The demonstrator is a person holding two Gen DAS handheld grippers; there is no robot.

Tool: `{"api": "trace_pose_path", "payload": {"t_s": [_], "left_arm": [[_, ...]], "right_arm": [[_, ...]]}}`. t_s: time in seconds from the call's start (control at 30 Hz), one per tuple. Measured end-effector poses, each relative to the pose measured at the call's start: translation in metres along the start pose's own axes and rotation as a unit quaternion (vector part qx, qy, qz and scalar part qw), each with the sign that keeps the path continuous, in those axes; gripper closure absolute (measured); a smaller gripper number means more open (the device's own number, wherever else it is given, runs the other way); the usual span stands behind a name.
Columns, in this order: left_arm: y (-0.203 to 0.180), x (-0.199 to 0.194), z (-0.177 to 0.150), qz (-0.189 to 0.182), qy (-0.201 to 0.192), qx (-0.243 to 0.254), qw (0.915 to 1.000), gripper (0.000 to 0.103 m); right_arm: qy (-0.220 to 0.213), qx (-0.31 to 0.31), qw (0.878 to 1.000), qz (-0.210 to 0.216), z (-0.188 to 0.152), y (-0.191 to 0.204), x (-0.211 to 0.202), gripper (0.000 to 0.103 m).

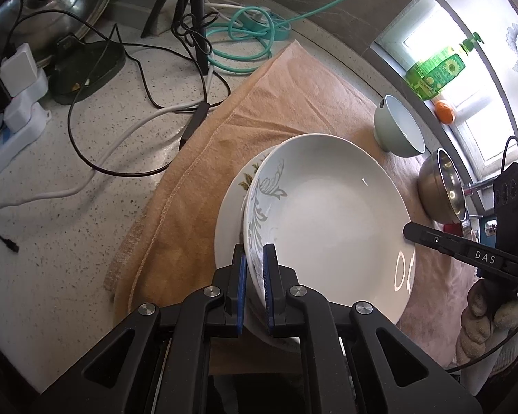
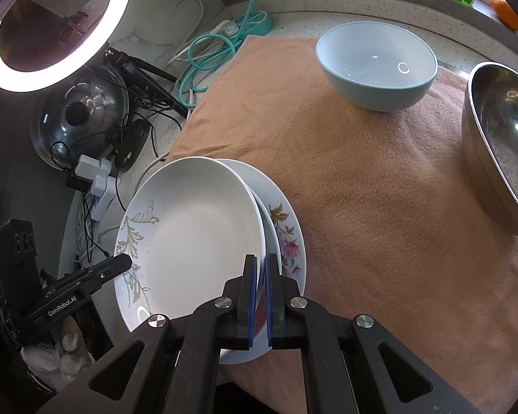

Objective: Organize plates and bowls
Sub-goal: 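Lower the white grey-leaf plate onto the pink-rose plate, then open the right gripper and pull it back from the plate stack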

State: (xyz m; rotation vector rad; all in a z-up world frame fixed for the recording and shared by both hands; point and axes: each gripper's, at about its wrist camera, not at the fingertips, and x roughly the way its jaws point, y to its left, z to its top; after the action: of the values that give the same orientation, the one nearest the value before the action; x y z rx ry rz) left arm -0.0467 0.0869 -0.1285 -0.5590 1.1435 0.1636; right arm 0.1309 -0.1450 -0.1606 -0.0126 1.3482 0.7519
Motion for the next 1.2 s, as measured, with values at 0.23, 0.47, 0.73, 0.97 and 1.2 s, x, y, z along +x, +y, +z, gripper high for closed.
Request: {"api": "trace_pose_path", "payload": {"t_s": [0.23, 0.47, 0.73, 0.97, 1.2], "left_arm": [[-0.002, 0.004, -0.002, 0.008, 0.0, 0.006, 1.0, 0.096], [-0.002, 0.007, -0.003, 0.012, 0.001, 0.004, 0.9999, 0.096], [-0.005, 0.007, -0.005, 0.022, -0.004, 0.018, 0.9996, 0.096], [-0.008, 0.009, -0.005, 0.035, -0.003, 0.034, 0.9988, 0.096], [-0.01, 0.01, -0.006, 0.043, 0.001, 0.049, 0.9979, 0.096]], "right_arm": [[-0.004, -0.004, 1.0, -0.007, -0.004, 0.001, 0.002, 0.099], [-0.007, -0.009, 1.0, -0.017, -0.007, 0.003, 0.007, 0.099], [-0.007, -0.011, 1.0, -0.022, -0.009, 0.002, 0.009, 0.099], [-0.003, -0.015, 1.0, -0.024, -0.01, 0.002, 0.011, 0.099], [-0.003, -0.014, 1.0, -0.027, -0.01, 0.003, 0.011, 0.099]]}}
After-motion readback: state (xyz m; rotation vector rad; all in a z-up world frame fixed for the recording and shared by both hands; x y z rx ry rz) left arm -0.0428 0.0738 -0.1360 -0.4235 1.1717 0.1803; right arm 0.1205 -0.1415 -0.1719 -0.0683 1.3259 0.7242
